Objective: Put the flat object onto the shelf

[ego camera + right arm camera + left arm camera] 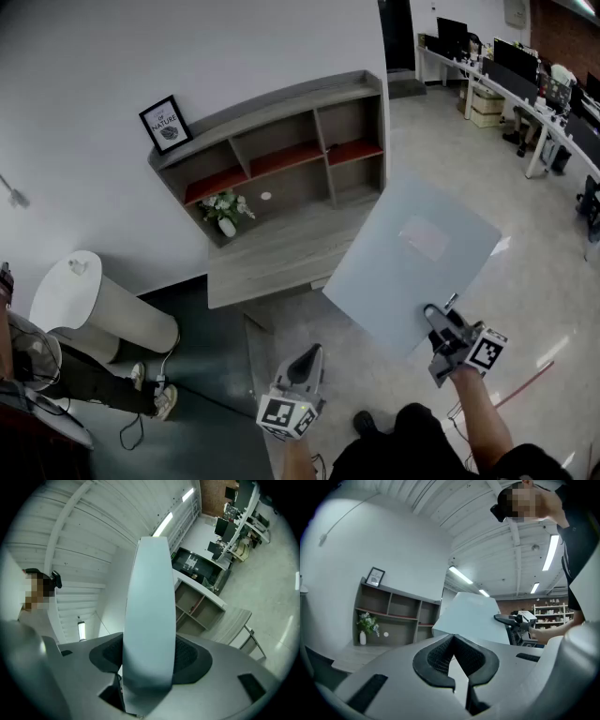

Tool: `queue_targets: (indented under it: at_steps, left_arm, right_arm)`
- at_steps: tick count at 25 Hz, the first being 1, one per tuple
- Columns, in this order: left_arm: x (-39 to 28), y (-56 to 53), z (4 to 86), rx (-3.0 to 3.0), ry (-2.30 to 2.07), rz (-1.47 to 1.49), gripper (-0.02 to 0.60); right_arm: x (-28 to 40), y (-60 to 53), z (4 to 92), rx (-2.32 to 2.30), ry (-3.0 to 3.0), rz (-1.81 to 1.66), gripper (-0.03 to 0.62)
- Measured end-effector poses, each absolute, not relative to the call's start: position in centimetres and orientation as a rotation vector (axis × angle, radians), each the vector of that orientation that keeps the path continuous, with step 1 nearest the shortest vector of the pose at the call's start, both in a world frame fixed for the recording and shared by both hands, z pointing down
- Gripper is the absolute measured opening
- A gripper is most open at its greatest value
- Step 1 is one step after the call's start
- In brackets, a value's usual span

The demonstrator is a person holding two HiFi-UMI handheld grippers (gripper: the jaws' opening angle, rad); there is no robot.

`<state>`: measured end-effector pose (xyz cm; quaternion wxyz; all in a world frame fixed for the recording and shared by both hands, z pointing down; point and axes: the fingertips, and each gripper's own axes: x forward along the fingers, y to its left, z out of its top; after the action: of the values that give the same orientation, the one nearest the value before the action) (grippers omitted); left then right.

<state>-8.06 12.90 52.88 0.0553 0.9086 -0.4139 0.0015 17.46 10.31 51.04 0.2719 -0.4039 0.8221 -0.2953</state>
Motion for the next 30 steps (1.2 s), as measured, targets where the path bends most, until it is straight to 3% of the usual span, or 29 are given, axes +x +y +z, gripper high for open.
queue_targets:
  at_steps: [11, 30]
  left_arm:
    - [-7.3, 13.7, 49.1, 2.821, -1.211, -0.065, 0.012]
    - [-8.6, 14.9, 51.1, 2.758, -1.1, -0.063, 0.012]
  right_arm:
    - [13.2, 12.3, 47.7, -0.995, 2.218, -0.771, 0.282]
    - [12.0, 13.2, 49.0, -1.059, 2.206, -0.857, 0.284]
